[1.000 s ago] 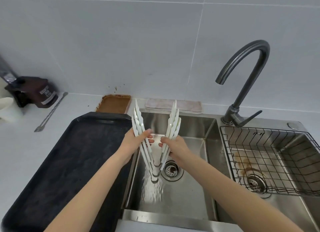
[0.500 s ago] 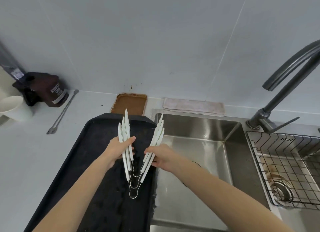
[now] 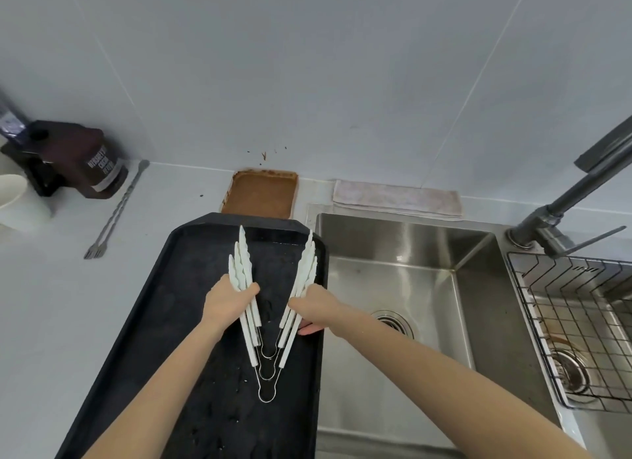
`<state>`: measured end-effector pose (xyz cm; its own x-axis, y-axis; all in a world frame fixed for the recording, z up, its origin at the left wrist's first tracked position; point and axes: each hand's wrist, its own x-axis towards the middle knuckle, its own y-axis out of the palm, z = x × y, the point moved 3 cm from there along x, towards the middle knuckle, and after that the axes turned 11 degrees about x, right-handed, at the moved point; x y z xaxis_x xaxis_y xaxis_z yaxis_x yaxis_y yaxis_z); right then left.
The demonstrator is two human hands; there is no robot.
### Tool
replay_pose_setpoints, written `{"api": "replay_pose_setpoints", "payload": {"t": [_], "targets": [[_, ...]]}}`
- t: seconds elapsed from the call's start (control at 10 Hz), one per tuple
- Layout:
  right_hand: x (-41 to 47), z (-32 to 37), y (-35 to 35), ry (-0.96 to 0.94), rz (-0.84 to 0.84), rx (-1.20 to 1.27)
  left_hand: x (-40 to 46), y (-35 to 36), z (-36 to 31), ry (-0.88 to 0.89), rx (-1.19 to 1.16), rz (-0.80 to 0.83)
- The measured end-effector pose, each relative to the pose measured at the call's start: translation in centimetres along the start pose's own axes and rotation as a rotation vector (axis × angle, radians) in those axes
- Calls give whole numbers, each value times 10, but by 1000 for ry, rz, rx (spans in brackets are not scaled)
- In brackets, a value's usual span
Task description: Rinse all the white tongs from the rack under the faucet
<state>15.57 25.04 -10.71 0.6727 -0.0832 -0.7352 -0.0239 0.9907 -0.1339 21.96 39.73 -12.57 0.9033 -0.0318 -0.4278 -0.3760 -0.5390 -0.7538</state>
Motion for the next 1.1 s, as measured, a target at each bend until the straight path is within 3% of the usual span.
{"api": "replay_pose_setpoints", "payload": {"t": [0.1,0.2,0.7,0.9,1.1], "targets": [[-2,3,0,-102,-77,-344,0,2,4,0,59,-46],[-3,1,-1,-191,-157,-527,-1,3,4,14,97,-83],[1,-8,1,-261,-270,-505,7,6,-1,132,266,-157],[0,-11,-4,-317,-283,-526,7,9,-1,183,395,-270],[-7,-11,-10,-384,-289,-542,2,10,-4,188,372,-296]]}}
